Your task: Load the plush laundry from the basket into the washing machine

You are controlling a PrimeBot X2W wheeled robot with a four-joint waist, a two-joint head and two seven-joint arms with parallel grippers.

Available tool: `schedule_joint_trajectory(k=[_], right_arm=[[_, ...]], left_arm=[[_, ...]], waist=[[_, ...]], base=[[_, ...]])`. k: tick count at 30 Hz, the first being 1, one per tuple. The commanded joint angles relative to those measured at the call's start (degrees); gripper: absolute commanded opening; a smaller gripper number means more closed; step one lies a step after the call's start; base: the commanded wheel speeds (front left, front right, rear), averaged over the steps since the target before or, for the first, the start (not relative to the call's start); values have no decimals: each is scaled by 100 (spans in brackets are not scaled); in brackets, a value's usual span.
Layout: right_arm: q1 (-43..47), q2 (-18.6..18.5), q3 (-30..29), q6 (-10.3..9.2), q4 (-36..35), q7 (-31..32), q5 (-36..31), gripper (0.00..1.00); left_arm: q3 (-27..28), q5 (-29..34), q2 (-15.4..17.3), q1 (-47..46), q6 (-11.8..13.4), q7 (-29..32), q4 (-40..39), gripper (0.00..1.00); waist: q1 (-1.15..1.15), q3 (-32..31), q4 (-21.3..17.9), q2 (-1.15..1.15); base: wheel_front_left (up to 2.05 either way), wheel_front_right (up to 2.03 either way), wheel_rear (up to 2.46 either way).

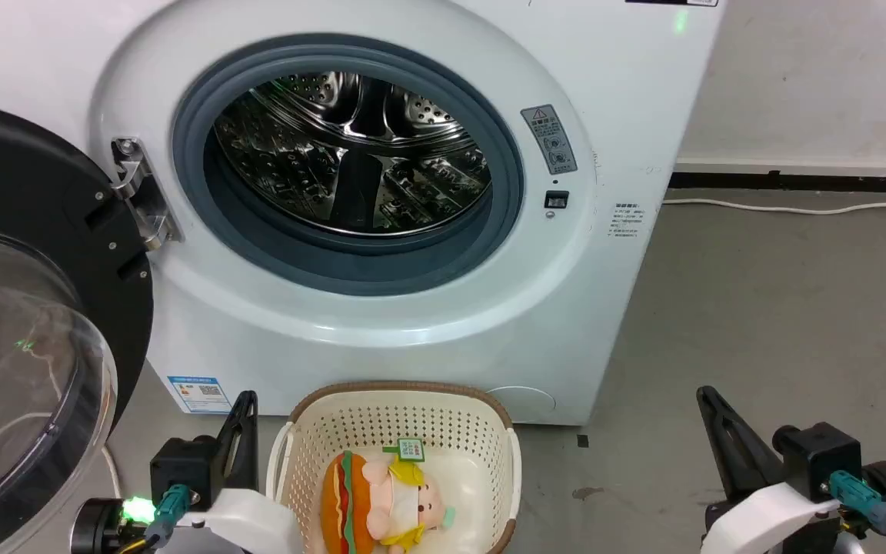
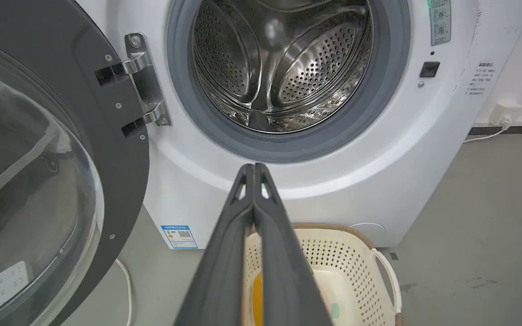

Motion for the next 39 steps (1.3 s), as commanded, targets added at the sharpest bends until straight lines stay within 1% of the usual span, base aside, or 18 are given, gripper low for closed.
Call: schedule_joint_trajectory(k=[1,39], right_arm=[[-66,3,-13,3,-17,7,-43,0],[-66,3,-13,3,-17,7,-43,0]], left_arm=[[4,15,0,-87,16,2,-24,0],[4,15,0,-87,16,2,-24,0]], waist=[[0,0,0,0],[0,0,0,0]], base=[[0,0,0],[0,0,0]])
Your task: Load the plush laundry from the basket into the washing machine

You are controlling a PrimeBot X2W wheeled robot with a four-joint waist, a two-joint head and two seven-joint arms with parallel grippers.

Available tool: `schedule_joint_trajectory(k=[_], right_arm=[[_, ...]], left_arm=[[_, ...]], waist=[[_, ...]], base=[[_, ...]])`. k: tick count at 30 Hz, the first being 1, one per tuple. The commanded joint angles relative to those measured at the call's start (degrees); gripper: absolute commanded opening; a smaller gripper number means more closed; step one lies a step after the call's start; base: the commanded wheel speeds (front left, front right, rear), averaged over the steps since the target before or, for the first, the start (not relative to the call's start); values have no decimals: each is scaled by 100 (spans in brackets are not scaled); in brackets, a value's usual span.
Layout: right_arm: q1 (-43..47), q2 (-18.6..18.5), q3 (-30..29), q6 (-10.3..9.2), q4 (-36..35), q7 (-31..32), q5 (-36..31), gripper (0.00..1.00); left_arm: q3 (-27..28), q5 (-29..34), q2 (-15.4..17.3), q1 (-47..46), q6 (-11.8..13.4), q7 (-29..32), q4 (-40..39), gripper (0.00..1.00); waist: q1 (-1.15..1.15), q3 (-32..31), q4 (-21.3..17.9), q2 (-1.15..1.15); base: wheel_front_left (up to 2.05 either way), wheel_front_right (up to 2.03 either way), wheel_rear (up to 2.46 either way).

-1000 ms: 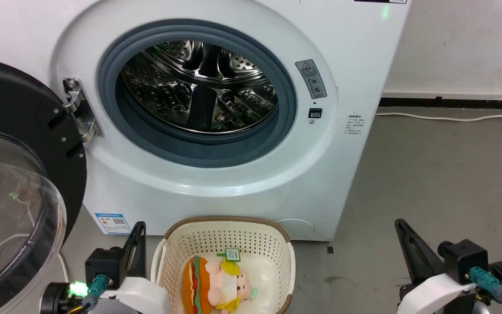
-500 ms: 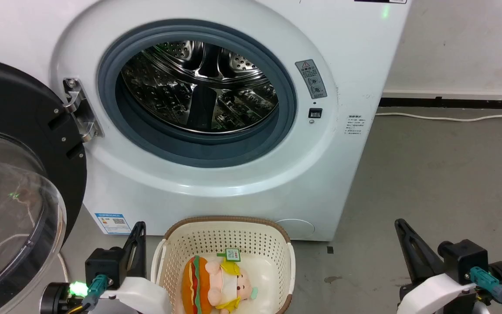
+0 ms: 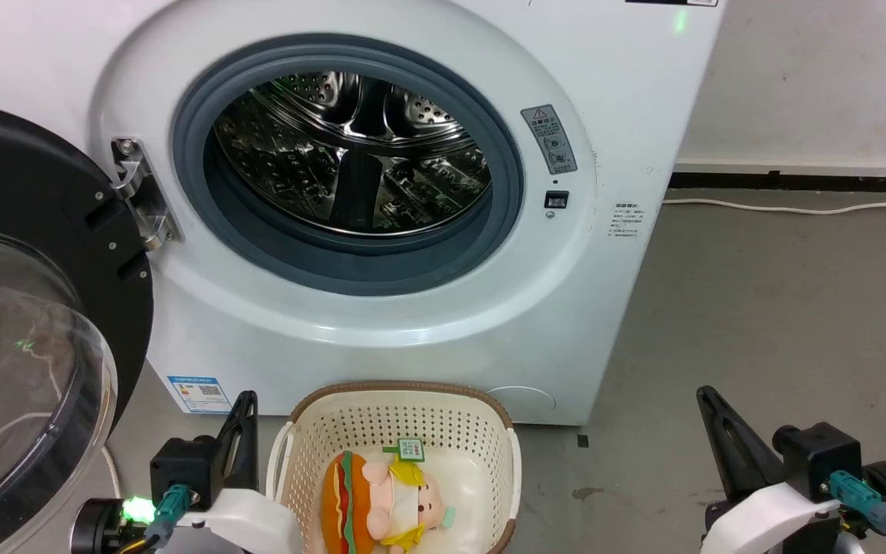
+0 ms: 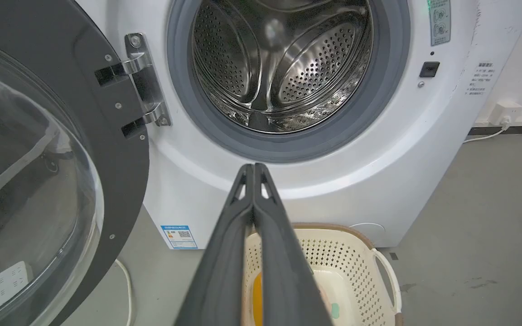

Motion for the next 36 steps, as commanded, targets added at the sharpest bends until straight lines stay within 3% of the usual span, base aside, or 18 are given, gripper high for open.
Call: schedule_joint_trajectory(k=[1,26,27,36], right_arm=[[-66,3,-13,3,-17,7,-43,0],[-66,3,-13,3,-17,7,-43,0],[0,0,-1,0,0,-1,1,100],[29,0,-19,0,-6,-63,111,100]], left_arm=[[4,15,0,-87,16,1,-24,0],[4,15,0,-87,16,1,-24,0],[0,-1,0,0,0,-2,0,100],[-22,-62,0,4,-23,-64,7,100]], waist=[[0,0,0,0],[0,0,0,0],[0,0,0,0],[0,13,0,0]], base=[[0,0,0],[0,0,0],[0,0,0],[0,0,0]])
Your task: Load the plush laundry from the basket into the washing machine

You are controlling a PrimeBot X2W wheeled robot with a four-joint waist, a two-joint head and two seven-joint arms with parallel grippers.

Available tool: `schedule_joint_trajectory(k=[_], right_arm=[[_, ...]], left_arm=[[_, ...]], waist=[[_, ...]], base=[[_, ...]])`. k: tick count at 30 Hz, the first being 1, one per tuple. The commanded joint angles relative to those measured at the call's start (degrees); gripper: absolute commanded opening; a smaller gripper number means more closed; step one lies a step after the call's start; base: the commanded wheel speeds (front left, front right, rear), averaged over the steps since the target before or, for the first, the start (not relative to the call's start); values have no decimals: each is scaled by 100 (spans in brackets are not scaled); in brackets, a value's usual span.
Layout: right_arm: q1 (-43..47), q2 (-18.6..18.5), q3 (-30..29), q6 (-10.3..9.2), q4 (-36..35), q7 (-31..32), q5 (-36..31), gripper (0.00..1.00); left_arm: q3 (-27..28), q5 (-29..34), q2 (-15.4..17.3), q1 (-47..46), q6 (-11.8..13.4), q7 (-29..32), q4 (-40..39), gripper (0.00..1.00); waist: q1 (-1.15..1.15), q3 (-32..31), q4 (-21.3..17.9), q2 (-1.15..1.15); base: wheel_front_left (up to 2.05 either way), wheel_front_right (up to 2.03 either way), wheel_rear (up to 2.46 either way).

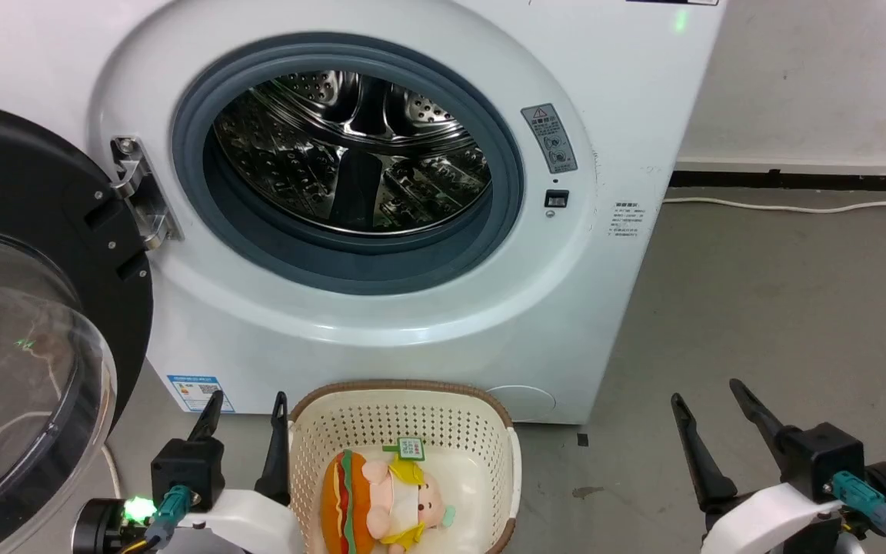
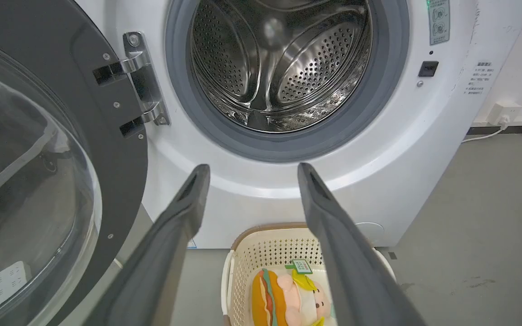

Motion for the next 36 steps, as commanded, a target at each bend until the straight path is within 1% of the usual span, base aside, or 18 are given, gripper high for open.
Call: schedule_joint_trajectory(k=[1,15,26,36], right_arm=[[30,0,-25,0,-6,-54,67,100],[1,0,-34,1,-41,-221,278,100],[-61,1,29,1,-74,-352,565,100],[-126,1,118,1,-156,-471,860,100]], left_arm=[[-16,-64,0,-1,-26,-63,6,100],[-214,-245,79,-128,-116,-231,300,100],[-527,-521,306,-473,-181,-324,889,100],[-799,-777,588,-913,-239,-308,1534,100]], waist=[[0,5,0,0],[0,299,-73,0],[0,748,-272,0],[0,1210,-505,0]], base=[[0,0,0],[0,0,0],[0,0,0],[0,0,0]])
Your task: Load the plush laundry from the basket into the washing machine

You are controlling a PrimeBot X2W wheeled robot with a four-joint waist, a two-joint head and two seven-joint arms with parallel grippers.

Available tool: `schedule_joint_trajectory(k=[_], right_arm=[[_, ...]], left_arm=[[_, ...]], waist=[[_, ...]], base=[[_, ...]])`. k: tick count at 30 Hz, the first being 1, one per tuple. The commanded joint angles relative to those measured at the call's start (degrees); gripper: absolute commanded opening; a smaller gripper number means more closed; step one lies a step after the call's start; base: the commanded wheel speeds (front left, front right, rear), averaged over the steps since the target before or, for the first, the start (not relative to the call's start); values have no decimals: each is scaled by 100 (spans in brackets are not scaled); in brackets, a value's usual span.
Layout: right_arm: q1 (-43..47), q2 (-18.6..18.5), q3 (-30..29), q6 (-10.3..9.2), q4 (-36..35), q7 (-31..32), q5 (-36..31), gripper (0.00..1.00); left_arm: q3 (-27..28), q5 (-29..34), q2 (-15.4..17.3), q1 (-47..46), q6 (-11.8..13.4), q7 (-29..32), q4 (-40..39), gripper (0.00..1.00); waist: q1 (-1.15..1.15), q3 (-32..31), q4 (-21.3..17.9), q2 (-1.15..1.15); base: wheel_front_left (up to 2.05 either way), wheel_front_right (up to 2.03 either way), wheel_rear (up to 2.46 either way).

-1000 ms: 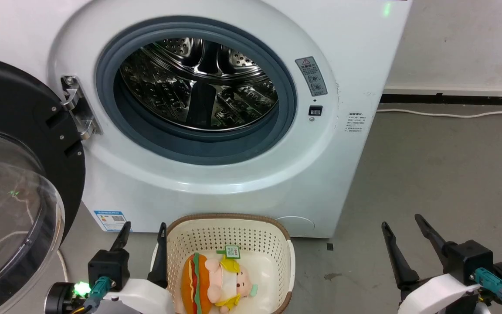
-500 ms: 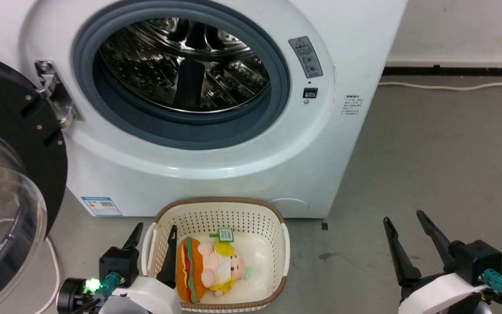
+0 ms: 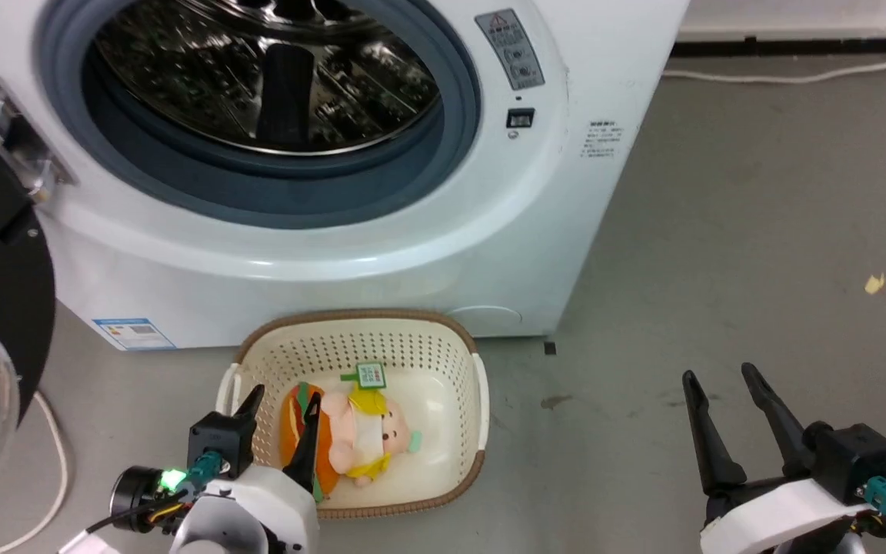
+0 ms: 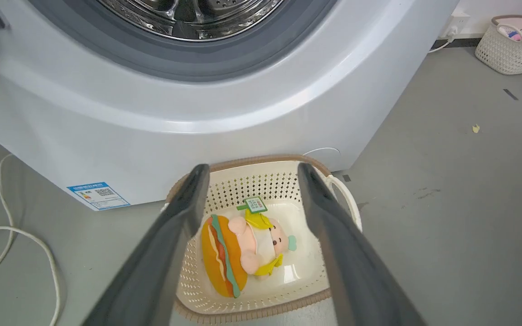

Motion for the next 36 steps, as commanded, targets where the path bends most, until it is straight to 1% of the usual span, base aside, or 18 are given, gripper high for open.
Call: schedule_joint_trajectory(k=[1,7,19,22,36], right_arm=[[-124,1,27,1,-42,-61,73,100],[-162,1,34,1,-60,-133,242,100],[-253,1,210,2,-123,-276,641,100],[-274,1,273,2,-140,-311,736,100],[-349,2,518,2,-258,-478,1259,100]], left_arm=[[-72,-93,69,-148,-43,-14,128,100],[-211,-338,237,-456,-78,22,507,100],[-671,-655,654,-1082,-148,400,1412,100],[-691,-910,722,-1201,-166,433,1570,100],[-1340,-1253,1407,-1880,-248,577,2316,100]], waist=[[-1,121,-85,0],[-1,393,-233,0],[-1,965,-526,0],[-1,1121,-610,0],[-1,1911,-1015,0]], base=[[0,0,0],[0,0,0],[0,0,0],[0,0,0],[0,0,0]])
